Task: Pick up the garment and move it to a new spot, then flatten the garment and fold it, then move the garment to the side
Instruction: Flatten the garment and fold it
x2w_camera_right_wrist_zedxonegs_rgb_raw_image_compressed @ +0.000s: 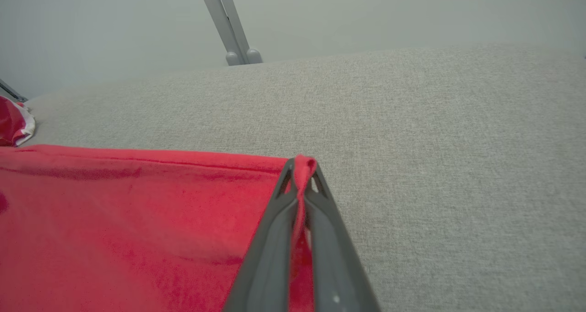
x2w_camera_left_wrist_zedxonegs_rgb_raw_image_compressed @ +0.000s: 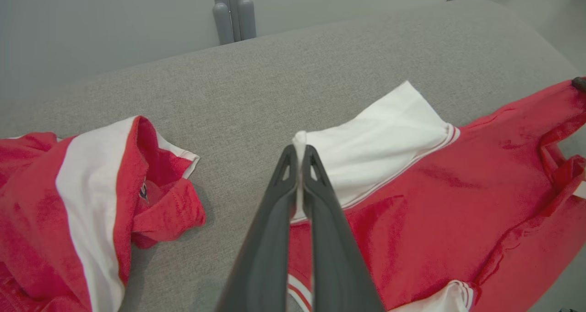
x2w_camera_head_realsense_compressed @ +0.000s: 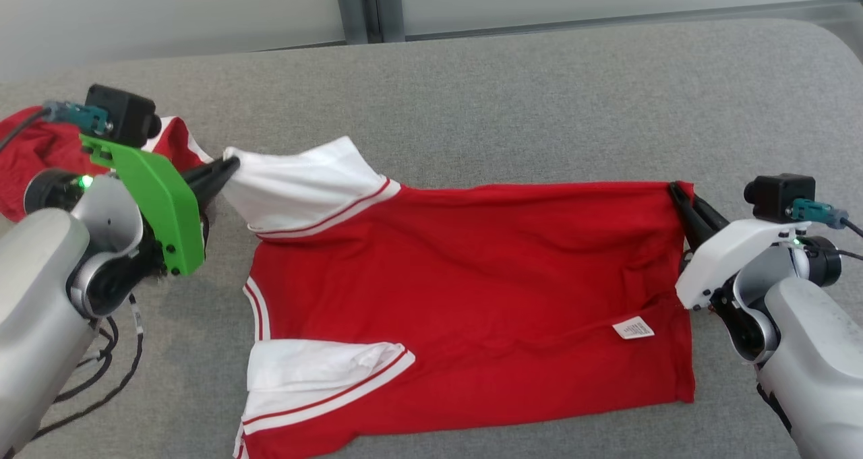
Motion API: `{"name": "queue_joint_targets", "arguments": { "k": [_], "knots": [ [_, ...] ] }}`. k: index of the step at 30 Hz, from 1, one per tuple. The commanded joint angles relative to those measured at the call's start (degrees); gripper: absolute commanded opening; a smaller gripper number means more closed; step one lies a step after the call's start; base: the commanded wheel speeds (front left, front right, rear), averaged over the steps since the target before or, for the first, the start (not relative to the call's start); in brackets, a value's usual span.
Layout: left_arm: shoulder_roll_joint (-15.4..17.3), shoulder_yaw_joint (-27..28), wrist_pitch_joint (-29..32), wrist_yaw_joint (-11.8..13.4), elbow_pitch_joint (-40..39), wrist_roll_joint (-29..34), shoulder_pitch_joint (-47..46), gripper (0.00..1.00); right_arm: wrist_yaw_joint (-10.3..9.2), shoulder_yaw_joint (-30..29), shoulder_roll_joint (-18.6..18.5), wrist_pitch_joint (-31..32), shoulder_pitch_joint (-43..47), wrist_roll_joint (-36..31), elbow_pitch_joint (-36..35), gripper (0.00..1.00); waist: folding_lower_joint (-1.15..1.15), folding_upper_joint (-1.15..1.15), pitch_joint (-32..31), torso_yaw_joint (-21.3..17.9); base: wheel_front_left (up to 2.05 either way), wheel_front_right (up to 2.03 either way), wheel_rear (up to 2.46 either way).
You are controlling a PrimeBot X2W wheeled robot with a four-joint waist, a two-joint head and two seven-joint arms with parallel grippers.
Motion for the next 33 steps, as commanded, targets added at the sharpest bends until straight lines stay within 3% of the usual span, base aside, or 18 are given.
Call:
{"name": "queue_joint_targets", "arguments": {
  "k": [1, 7, 16, 24, 33],
  "knots": [
    [1.53, -0.15, 0.95, 0.17, -1.51, -1.37, 2.07, 0.0, -0.08, 0.56, -0.77, -0.38, 1.11, 0.85, 0.16, 0.0, 0.0, 0.0, -2.21, 1.29, 0.0, 0.0, 0.0],
    [6.28, -1.38, 6.99, 0.6, -9.74, -7.08, 7.88, 0.0, -0.08, 3.64, -2.89, 0.62, 2.04, 2.76, 0.79, 0.0, 0.0, 0.0, -3.4, 1.87, 0.0, 0.0, 0.0],
    [10.14, -3.37, 14.91, 3.62, -19.71, -13.38, 13.13, 0.0, -0.08, 10.11, -6.61, 6.15, 0.33, 5.77, 0.39, 0.0, 0.0, 0.0, -2.98, 2.28, 0.0, 0.0, 0.0],
    [11.4, -4.8, 19.16, 5.89, -22.95, -16.76, 15.53, 0.0, -0.08, 16.56, -12.98, 15.71, -0.64, 12.04, -5.53, 0.0, 0.0, 0.0, -1.8, 2.2, 0.0, 0.0, 0.0],
    [10.47, -5.6, 20.59, 6.38, -21.88, -18.7, 17.11, 0.0, -0.08, 22.41, -18.04, 25.28, -2.68, 16.48, -9.97, 0.0, 0.0, 0.0, -0.41, 1.66, 0.0, 0.0, 0.0]
  ]
}}
